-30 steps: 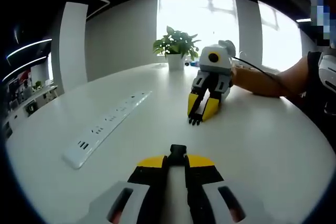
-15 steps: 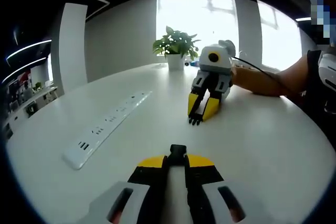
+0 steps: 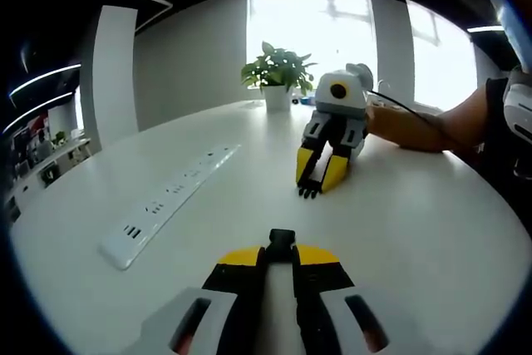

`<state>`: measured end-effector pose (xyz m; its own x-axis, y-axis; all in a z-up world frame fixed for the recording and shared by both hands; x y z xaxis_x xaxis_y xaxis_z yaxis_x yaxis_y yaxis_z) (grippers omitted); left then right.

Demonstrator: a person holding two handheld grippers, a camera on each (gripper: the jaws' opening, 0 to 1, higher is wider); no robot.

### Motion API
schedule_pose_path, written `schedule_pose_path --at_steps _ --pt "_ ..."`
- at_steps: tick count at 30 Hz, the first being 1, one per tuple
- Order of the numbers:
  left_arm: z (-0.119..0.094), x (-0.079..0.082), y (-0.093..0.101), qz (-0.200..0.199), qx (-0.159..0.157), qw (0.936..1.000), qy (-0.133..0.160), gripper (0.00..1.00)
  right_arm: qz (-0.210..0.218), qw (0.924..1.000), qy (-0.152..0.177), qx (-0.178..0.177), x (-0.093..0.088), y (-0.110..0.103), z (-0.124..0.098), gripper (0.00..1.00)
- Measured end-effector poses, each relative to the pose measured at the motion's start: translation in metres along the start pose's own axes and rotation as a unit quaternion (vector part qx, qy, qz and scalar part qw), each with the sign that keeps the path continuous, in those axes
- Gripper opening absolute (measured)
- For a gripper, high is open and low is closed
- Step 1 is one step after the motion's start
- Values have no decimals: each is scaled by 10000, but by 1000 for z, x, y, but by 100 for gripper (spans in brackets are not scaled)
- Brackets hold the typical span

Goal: Snap the two parts of the plastic buckle together until the buckle closes and remains connected.

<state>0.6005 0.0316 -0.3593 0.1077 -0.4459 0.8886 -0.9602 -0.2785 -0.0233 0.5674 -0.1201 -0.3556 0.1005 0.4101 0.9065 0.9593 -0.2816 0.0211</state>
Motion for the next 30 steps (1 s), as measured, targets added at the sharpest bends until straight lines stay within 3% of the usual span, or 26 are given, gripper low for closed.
schedule_pose_path --at_steps 30 --pt "2 0 1 73 19 10000 33 12 48 10000 36 -12 0 0 1 13"
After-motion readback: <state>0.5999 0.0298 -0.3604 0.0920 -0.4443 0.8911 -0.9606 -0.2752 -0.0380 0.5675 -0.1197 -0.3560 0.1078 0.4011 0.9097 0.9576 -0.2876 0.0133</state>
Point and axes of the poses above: the point that each gripper's makers call its tool centre point, and the gripper's own axes: z roughly forward along the fingers, y roughly to its right, x roughly out of its top, the point moved 4 cm from there along -z, roughly backward along the fingers, and after that the axes turned 8 degrees about x, right-handed, at the moved point
